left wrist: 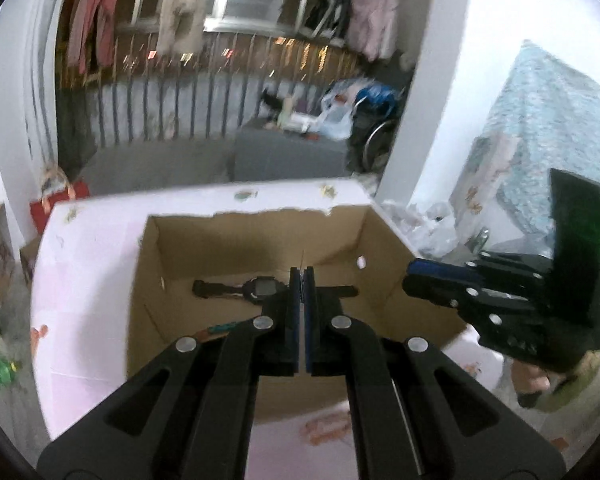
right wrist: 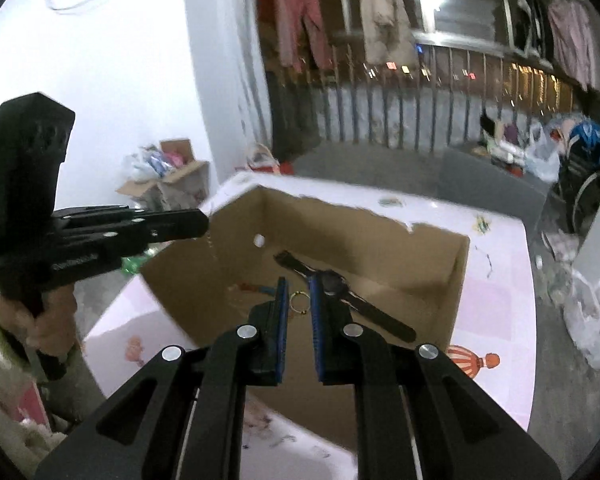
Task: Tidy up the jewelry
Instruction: 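Carry the small gold piece with the left gripper into the box and open, then withdraw the left gripper from the box back toward the pink bracelet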
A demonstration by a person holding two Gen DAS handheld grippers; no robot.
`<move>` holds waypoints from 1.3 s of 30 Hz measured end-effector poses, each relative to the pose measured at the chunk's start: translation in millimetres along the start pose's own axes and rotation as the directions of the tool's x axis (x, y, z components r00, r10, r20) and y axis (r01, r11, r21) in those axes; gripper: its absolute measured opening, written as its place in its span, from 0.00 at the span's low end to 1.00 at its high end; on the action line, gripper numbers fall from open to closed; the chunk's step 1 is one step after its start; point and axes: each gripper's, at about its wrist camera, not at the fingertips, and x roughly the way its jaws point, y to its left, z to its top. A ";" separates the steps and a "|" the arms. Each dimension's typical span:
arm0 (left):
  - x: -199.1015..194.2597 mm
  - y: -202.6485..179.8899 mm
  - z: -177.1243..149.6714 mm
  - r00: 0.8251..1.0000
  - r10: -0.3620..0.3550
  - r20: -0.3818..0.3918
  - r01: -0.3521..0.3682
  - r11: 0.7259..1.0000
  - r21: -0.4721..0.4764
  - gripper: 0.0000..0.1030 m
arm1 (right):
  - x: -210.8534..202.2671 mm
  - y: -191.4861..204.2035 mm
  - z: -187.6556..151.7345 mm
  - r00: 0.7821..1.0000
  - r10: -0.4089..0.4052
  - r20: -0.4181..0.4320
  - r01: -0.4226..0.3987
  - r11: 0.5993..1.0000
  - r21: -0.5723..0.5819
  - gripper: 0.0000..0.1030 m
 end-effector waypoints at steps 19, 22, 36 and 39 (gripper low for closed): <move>71.3 15.4 -10.6 0.983 0.103 -0.153 -0.114 0.991 -0.066 0.33 | 66.5 -21.0 0.5 0.957 -0.136 -0.255 0.153 0.987 0.050 0.22; 62.6 15.9 -8.0 0.985 0.108 -0.135 -0.119 0.990 -0.074 0.38 | 58.2 -16.2 0.2 0.962 -0.135 -0.236 0.151 0.987 0.050 0.28; -5.4 10.1 -6.2 0.995 0.094 -0.022 -0.096 0.985 -0.146 0.76 | 4.6 3.2 9.5 0.980 -0.168 -0.111 0.175 0.983 0.056 0.63; -20.4 13.3 -12.1 0.998 0.066 0.003 -0.064 0.979 -0.193 0.81 | -8.2 7.1 10.3 0.979 -0.186 -0.084 0.192 0.980 0.059 0.73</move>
